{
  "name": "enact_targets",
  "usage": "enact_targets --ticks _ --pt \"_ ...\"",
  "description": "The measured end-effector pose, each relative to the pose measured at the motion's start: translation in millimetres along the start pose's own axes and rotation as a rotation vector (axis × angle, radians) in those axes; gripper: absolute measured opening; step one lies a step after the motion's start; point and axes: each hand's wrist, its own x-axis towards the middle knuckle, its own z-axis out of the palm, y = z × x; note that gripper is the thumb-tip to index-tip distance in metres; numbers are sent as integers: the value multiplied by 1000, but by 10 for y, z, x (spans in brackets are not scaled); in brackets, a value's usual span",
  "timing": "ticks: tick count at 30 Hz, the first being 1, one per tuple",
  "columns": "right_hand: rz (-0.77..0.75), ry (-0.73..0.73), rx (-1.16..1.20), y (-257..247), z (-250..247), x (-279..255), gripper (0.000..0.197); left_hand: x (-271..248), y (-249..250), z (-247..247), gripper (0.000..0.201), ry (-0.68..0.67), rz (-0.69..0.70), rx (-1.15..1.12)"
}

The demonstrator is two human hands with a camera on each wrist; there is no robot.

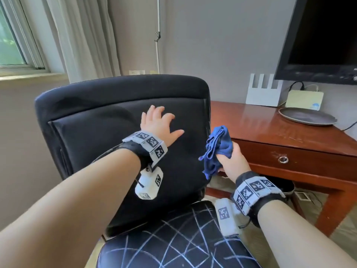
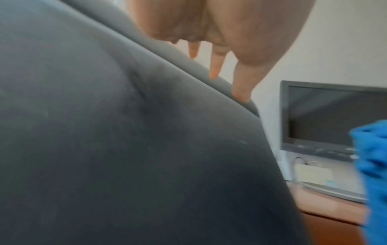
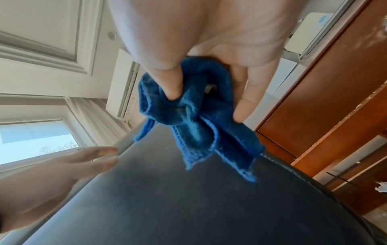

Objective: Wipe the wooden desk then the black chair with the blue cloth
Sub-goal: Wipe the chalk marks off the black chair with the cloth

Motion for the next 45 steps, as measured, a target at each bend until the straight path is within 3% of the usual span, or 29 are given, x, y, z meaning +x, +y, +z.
enact_targets --ticks 2,4,10,15,21,25,27,30,33,38,41,45 --pt "-7 15 12 64 -42 151 44 248 -221 -94 68 84 -83 221" --pt "-42 22 41 74 -67 337 47 519 -374 -216 78 160 -117 305" --pt "-126 -24 78 -173 -77 1008 44 1201 -318 -245 92 159 -251 229" --pt "-240 -23 -40 -128 -203 1356 15 1390 -133 -157 95 163 -298 169" --pt "-181 69 51 167 -513 1209 24 1474 262 -77 93 146 -179 113" --pt "-140 101 46 363 -869 841 70 1459 613 15 87 161 -49 82" --pt "-172 124 -91 450 -1022 710 80 1383 846 114 85 168 0 41" --pt "-234 218 -255 508 -1184 551 80 1066 1230 369 83 98 110 -28" --pt "-279 303 -259 513 -1354 380 79 695 1533 610 83 41 268 17" --pt "-285 397 -126 359 -1813 199 72 484 1774 597 84 52 291 -20" --pt "-261 349 -45 321 -1941 98 71 394 1820 549 88 33 328 5" --pt "-267 280 -146 352 -1904 -132 69 322 1864 450 84 -8 354 -24"
